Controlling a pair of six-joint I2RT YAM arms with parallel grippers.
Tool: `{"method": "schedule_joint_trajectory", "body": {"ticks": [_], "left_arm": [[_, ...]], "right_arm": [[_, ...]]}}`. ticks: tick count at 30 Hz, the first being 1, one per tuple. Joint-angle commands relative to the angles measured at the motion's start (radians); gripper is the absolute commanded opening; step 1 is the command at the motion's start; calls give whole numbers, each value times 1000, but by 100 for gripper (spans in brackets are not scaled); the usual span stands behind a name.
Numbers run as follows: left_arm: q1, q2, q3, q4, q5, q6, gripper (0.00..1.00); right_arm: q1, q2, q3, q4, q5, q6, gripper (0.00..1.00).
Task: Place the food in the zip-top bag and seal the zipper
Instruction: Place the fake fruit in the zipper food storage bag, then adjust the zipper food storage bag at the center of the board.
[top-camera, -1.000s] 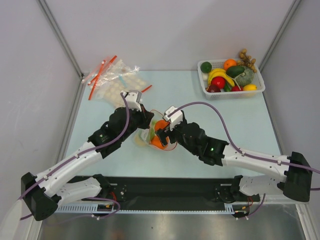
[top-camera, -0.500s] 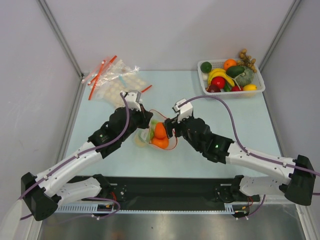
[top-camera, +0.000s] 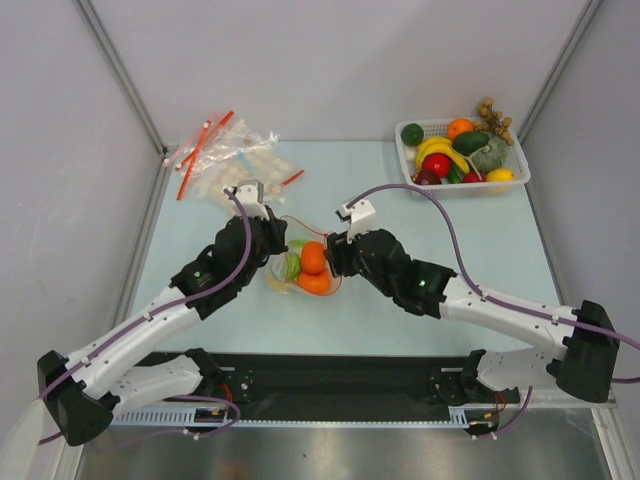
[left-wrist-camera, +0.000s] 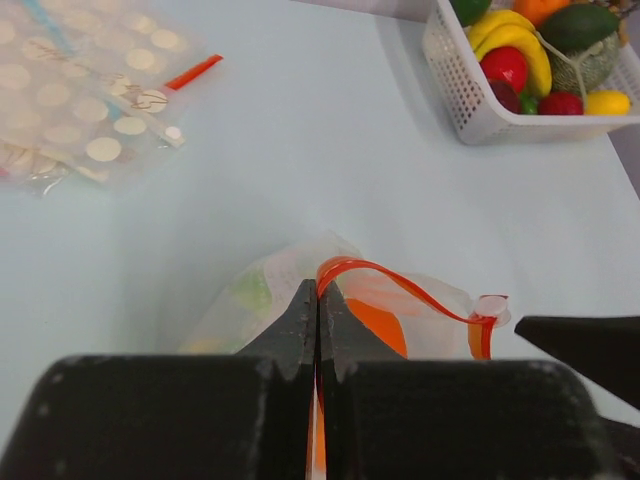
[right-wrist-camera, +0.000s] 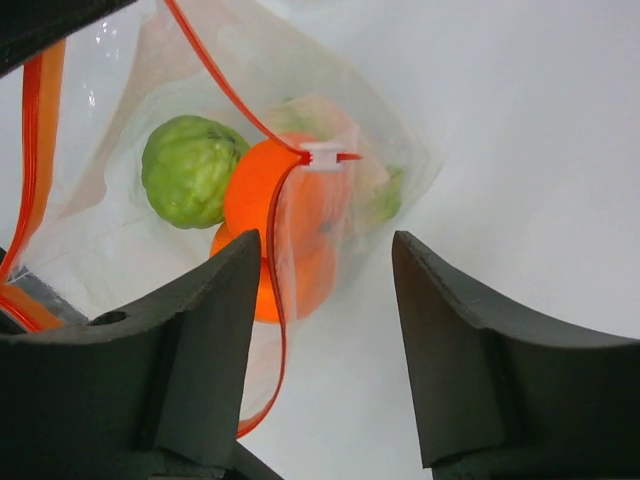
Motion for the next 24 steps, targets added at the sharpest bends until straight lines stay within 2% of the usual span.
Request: {"method": "schedule_joint_trajectory", "body": {"ticks": [1, 7, 10, 11, 14, 15, 17, 21, 24], "left_arm": [[7, -15, 6, 7, -99, -35, 0], [16, 10, 19, -19, -134, -47, 0], [16, 5, 17, -21, -149, -47, 0], [16, 2, 16, -18, -142, -47, 0], [16, -32, -24, 85, -29, -11, 0], [16, -50, -36, 118, 84, 12, 0], [15, -53, -47, 171, 210, 19, 0], [13, -32, -18, 188, 373, 39, 0], [6, -27, -24, 246, 443, 45, 0]], "right_arm": [[23, 49, 86, -38, -20, 27, 58], [57, 122, 149, -114, 29, 24, 43], [69, 117, 162, -134, 41, 19, 29], [71, 110, 165, -138, 41, 19, 14], [71, 77, 162, -138, 39, 13, 0], [71, 70, 157, -138, 44, 10, 0], [69, 38, 151, -135, 58, 4, 0], [43, -44, 123, -124, 93, -4, 0], [0, -137, 90, -117, 102, -10, 0]]}}
